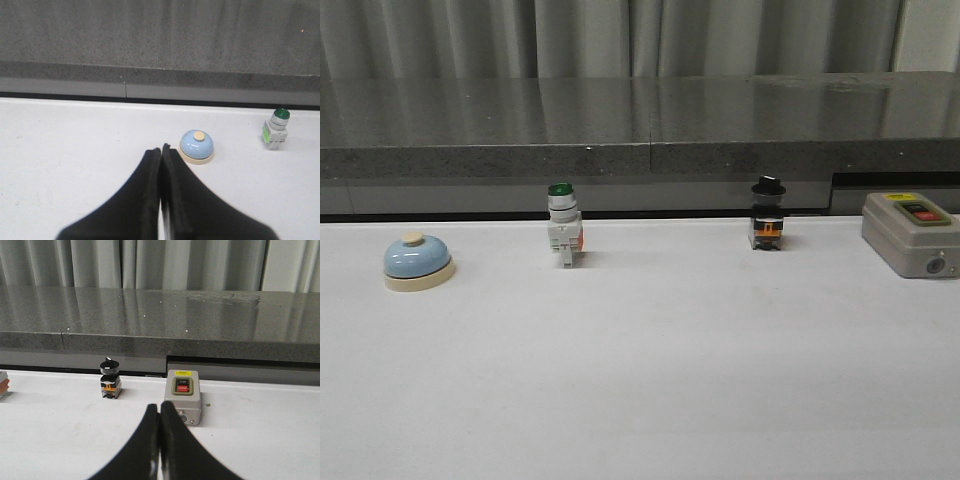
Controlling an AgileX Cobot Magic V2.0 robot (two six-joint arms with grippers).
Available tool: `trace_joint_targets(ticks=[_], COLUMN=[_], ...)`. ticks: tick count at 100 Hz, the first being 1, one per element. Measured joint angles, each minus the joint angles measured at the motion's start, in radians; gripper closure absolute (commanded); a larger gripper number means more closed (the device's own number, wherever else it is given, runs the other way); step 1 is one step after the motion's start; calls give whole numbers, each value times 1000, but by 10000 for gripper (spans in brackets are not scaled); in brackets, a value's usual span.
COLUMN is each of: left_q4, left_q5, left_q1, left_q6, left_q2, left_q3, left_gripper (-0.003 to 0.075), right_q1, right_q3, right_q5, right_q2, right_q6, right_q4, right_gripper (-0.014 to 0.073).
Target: Place and press bell with both arms
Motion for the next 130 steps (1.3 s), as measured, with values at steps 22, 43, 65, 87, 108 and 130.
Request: trace_joint_targets(ticks=[22,43,65,87,108,130], left_q4=[0,0,0,0,-2,-17], left_q5=[130,207,240,244,258,261], left_q1=[0,0,0,0,0,0], left_q6=[0,0,0,0,0,0], left_q2=[186,280,308,308,308,308], left_q3=[-176,-226,-226,-226,-226,-228], left_gripper=[741,741,741,555,82,31], right_q1=[0,0,0,0,0,0], right_q3=[0,0,0,0,0,0], right_q5=[0,0,0,0,-2,-2], right_q2=[0,0,0,0,0,0], right_q6=[0,0,0,0,0,0], right_q4=[0,0,0,0,0,0], right_gripper=[658,658,658,658,658,658])
